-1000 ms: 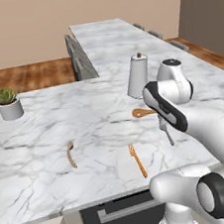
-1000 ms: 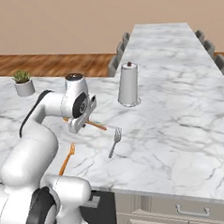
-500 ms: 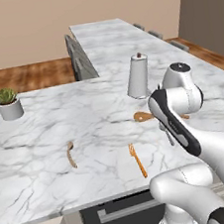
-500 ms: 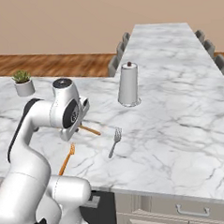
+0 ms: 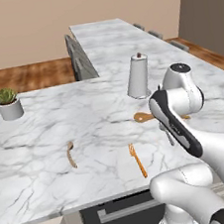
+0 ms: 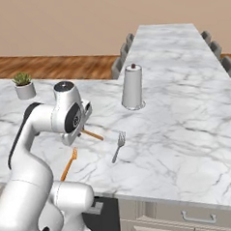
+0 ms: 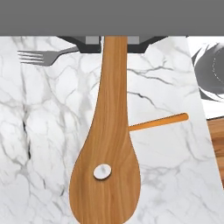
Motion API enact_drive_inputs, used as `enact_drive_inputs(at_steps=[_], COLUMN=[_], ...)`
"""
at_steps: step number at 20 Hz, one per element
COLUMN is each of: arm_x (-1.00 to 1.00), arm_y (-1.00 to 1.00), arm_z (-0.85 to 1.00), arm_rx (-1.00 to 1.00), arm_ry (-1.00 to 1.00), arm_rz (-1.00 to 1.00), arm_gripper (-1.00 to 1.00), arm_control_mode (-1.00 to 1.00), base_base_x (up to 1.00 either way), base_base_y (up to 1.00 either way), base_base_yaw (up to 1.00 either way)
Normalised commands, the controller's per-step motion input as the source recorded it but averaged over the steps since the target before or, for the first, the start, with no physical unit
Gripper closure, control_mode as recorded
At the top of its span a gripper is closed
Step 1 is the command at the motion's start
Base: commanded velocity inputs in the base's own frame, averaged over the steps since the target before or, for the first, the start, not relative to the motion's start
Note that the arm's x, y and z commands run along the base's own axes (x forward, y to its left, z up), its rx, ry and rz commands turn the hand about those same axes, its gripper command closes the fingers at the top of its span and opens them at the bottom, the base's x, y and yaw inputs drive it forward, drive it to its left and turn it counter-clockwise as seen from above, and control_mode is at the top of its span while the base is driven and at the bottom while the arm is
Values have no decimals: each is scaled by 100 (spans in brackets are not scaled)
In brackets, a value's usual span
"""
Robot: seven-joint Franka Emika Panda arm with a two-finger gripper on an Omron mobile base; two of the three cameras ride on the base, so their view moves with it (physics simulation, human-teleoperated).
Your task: Organize the utensils by type. Pick up the wooden spoons from the counter and place them in the open cabinet. Then pick up the metallic utensils from the counter and place them in the open drawer.
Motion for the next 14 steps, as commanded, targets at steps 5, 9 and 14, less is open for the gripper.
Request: enact_drive_inputs(at_steps=[5, 9, 14], arm_x=[-10, 0, 0], arm_y=[0, 0, 0], arm_z=[0, 0, 0], arm_rx=[0, 0, 0], arm_ry=[-3, 0, 0], arm_rz=[0, 0, 0], arm_gripper=[100, 100, 100], arm_control_mode=[100, 100, 100], base_base_x=[-50, -54, -42], base_base_y=[0, -4, -13], base_base_yaw=[0, 0, 18])
